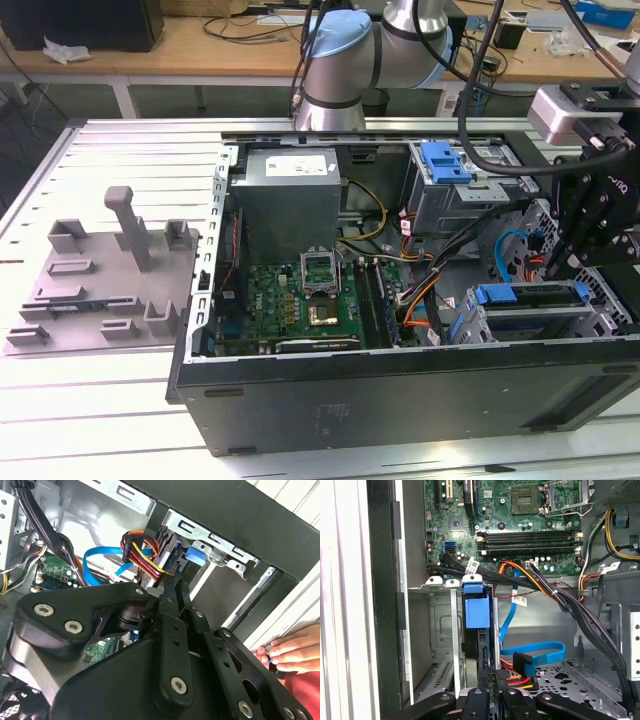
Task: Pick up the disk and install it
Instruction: 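Insert the first disk wire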
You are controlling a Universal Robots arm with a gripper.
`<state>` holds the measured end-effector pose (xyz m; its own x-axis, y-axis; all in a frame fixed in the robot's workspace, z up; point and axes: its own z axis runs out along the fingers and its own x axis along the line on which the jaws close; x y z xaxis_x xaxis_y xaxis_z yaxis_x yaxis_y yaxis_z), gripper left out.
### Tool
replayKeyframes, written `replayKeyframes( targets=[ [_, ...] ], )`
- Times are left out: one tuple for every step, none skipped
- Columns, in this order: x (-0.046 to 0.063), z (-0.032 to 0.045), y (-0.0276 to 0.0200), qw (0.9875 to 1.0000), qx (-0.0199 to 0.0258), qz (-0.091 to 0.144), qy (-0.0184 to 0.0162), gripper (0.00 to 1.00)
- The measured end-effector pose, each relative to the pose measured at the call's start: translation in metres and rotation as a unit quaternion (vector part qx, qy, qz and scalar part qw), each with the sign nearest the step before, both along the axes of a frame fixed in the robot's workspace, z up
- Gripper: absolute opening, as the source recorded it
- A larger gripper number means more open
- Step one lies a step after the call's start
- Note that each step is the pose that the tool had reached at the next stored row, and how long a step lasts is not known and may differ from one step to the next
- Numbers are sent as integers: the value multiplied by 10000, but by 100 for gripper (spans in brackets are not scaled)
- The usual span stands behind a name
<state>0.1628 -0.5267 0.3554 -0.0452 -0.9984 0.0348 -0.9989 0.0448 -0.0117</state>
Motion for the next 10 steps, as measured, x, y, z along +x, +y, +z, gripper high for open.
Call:
replayKeyframes(
  targets=[
    [0,-1,0,10000,0,1,0,17],
    [0,-3,0,10000,0,3,0,17],
    [0,-6,0,10000,0,7,0,17],
    [0,-9,0,10000,0,9,0,17],
    [0,-12,0,10000,0,11,0,17],
    [0,-15,0,10000,0,13,0,17],
    [0,-16,0,10000,0,14,0,17],
    [0,-18,0,10000,0,14,0,17],
    [0,-20,0,10000,0,15,0,17],
    [0,-21,0,10000,0,15,0,17]
  ],
)
